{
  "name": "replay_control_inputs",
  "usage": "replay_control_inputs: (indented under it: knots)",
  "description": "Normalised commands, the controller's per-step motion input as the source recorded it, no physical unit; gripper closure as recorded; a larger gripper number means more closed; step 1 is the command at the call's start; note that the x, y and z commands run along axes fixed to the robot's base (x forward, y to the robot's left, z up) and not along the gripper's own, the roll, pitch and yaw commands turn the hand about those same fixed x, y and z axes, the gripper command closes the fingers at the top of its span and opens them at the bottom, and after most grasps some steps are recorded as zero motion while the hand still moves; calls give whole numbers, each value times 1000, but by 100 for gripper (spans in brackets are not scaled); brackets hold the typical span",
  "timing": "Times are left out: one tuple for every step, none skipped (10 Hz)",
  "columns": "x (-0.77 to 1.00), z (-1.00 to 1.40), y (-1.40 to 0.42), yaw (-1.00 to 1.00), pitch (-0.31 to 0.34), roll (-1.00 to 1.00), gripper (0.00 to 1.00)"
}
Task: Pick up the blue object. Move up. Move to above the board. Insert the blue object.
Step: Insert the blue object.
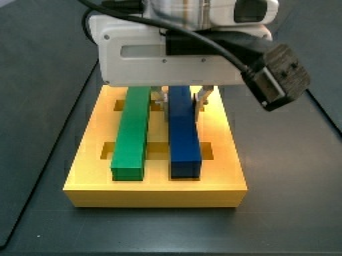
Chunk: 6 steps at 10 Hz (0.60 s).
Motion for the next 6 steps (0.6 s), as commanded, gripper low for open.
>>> replay_control_inputs:
  knots:
    - [37,-240,0,0,0,283,100]
    - [34,-229,0,0,0,264,100]
    - [34,-240,0,0,0,216,100]
    - [31,-226,0,0,-3,180,100]
    - [0,0,0,0,0,54,100]
    - [0,0,0,0,0,0,100]
